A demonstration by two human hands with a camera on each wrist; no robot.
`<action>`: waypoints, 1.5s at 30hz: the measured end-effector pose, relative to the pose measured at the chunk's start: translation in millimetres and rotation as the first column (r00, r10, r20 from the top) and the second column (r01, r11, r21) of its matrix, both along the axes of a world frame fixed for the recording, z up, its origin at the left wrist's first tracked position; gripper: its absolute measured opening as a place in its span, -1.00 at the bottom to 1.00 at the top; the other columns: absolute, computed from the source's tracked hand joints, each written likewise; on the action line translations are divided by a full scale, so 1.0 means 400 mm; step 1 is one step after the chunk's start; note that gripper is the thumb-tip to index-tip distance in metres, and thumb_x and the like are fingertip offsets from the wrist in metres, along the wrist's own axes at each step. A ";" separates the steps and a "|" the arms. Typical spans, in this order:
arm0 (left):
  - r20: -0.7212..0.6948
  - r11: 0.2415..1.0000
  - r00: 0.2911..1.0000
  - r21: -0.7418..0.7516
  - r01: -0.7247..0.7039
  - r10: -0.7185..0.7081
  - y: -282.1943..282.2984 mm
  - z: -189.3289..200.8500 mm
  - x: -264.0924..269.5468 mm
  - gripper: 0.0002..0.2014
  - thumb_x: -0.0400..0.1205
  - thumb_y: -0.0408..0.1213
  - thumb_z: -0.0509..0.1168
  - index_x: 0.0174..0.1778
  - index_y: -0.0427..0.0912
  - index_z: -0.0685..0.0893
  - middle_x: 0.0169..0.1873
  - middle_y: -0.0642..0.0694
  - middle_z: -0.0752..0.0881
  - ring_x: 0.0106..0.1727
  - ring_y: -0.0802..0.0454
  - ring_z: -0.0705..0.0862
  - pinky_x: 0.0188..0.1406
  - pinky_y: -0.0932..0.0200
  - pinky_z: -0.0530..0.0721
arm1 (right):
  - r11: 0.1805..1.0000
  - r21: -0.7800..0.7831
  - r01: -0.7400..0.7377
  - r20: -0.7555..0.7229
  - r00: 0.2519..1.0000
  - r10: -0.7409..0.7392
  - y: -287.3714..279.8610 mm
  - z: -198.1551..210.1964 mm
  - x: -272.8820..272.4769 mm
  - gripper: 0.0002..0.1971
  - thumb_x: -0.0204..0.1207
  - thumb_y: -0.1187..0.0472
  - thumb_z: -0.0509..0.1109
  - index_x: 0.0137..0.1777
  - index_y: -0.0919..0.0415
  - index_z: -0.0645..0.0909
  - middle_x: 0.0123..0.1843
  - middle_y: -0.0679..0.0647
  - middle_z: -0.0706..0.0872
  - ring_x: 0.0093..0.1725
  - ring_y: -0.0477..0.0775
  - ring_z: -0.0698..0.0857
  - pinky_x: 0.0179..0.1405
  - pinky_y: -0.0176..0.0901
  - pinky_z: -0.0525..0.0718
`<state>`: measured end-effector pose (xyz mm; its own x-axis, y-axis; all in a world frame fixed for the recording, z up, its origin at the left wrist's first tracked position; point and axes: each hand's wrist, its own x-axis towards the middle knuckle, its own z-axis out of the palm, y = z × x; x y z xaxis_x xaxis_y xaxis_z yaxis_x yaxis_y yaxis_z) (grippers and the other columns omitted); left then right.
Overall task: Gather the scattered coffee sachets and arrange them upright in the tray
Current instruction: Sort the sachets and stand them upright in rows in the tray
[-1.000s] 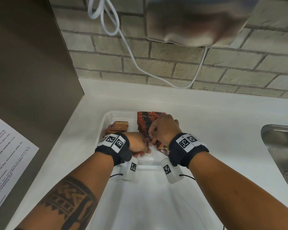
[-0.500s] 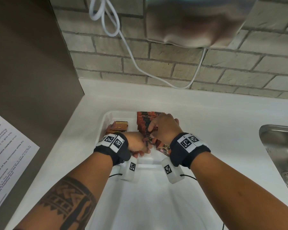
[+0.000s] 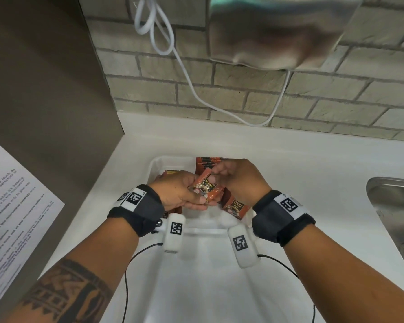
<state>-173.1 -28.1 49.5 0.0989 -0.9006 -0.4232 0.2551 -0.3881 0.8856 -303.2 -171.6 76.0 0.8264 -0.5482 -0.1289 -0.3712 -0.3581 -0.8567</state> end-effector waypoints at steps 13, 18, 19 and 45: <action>0.844 0.920 0.424 0.387 -0.057 -0.329 -0.010 -0.002 0.033 -0.75 0.54 0.04 0.41 -0.09 -0.07 0.78 -0.14 -0.03 0.77 -0.02 -0.10 0.73 -0.01 0.08 0.70 | 0.980 -0.201 0.008 -0.163 0.986 -0.042 0.008 -0.006 0.012 -0.83 0.57 0.23 0.45 -0.21 0.00 0.78 -0.28 -0.11 0.83 -0.32 -0.15 0.77 -0.44 -0.43 0.62; 0.729 0.832 0.442 0.549 0.078 -0.523 -0.037 0.026 -0.006 -0.71 0.64 -0.11 0.30 0.23 0.05 0.80 0.25 0.07 0.73 0.26 -0.02 0.66 0.32 0.15 0.59 | 0.888 -0.457 -0.054 -0.340 0.933 -0.119 0.006 -0.067 0.047 -0.84 0.47 0.12 0.36 -0.18 -0.04 0.79 0.05 -0.04 0.70 0.20 0.04 0.56 0.27 -0.05 0.54; 0.696 0.814 0.454 0.568 0.125 -0.556 -0.047 0.029 -0.021 -0.67 0.68 -0.19 0.28 0.35 0.04 0.74 0.36 0.07 0.67 0.35 -0.01 0.61 0.34 0.21 0.52 | 0.877 -0.479 -0.044 -0.351 0.925 -0.145 0.004 -0.077 0.055 -0.81 0.47 0.09 0.34 -0.09 0.01 0.79 0.11 -0.02 0.65 0.28 0.09 0.51 0.34 -0.03 0.48; 0.632 0.772 0.465 0.599 0.213 -0.619 -0.118 -0.037 -0.040 -0.56 0.70 -0.22 0.29 0.53 -0.06 0.59 0.35 -0.13 0.68 0.01 -0.04 0.60 0.08 0.13 0.63 | 0.851 -0.489 -0.190 -0.385 0.923 -0.015 -0.033 -0.083 0.057 -0.82 0.42 0.16 0.56 -0.26 -0.19 0.69 -0.07 -0.20 0.60 0.17 -0.02 0.57 0.21 -0.08 0.38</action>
